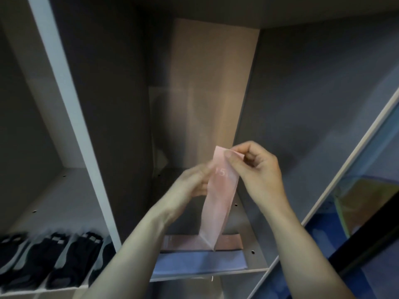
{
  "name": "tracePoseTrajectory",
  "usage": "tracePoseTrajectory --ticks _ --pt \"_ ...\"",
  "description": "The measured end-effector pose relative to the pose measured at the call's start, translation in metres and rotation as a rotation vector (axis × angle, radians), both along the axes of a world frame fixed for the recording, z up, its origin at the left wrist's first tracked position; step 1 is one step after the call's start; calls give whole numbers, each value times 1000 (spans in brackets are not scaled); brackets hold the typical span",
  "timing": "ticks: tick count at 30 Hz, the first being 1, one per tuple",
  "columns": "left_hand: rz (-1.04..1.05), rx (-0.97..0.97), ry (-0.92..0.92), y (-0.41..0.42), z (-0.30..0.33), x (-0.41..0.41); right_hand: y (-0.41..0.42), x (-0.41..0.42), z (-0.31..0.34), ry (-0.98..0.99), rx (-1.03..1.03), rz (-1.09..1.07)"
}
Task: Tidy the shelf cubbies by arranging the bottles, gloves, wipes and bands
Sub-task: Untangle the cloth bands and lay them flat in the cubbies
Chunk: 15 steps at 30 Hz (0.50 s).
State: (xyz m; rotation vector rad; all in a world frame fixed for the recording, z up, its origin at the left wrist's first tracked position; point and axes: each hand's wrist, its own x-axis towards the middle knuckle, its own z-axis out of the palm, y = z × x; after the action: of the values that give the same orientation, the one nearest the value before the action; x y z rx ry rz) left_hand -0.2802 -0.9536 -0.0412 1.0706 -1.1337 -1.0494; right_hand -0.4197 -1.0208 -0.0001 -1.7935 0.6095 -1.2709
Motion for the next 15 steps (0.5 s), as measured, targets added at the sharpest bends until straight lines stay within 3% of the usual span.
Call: tracePoseTrajectory --ticks 4,7,11,15 --pt "111 -41 -123 -2 -14 -15 -3 1 0 28 154 34" --pt "74 -28 -146 -3 -10 -17 -10 -3 -7 98 288 97" --pt "-82 190 -224 -6 -20 -11 -23 -13 -18 161 301 -28" --pt "-89 403 -321 0 -46 11 -40 -32 -35 139 403 -134"
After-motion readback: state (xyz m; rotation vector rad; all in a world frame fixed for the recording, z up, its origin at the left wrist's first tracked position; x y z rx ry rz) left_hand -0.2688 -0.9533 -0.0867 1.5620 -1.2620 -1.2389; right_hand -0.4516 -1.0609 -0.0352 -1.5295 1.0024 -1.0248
